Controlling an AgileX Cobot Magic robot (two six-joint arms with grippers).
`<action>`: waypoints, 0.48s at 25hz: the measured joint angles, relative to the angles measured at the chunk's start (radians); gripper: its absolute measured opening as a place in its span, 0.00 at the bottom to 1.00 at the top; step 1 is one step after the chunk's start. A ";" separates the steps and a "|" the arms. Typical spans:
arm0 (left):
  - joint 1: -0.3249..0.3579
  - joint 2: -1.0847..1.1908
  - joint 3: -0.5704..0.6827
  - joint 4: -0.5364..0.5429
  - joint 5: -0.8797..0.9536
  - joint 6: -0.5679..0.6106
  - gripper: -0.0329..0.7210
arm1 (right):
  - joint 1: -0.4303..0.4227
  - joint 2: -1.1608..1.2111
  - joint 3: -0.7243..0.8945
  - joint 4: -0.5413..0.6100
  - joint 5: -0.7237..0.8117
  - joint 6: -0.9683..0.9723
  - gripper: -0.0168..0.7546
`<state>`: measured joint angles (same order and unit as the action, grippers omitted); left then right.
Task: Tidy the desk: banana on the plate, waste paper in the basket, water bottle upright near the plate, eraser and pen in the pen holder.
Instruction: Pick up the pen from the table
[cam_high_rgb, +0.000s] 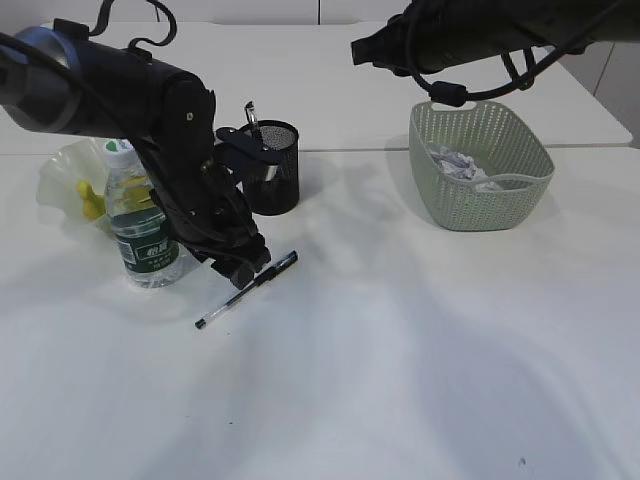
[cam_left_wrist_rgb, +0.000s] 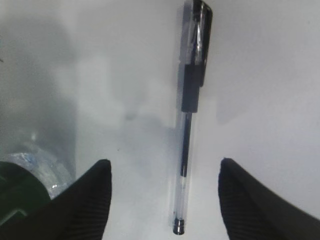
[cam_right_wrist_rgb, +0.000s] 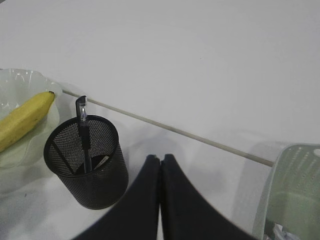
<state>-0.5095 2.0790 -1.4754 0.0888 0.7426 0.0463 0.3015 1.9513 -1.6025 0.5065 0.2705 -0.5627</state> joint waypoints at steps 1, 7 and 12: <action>0.000 0.000 -0.002 -0.005 0.014 0.007 0.67 | 0.000 0.000 0.000 0.000 0.000 0.000 0.00; 0.000 0.018 -0.006 -0.042 0.050 0.048 0.67 | 0.000 0.000 0.000 0.000 0.002 0.000 0.00; 0.000 0.019 -0.006 -0.101 0.054 0.106 0.67 | 0.000 0.000 0.000 0.000 0.014 0.000 0.00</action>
<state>-0.5095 2.0980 -1.4811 -0.0120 0.7970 0.1520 0.3015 1.9513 -1.6025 0.5065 0.2843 -0.5627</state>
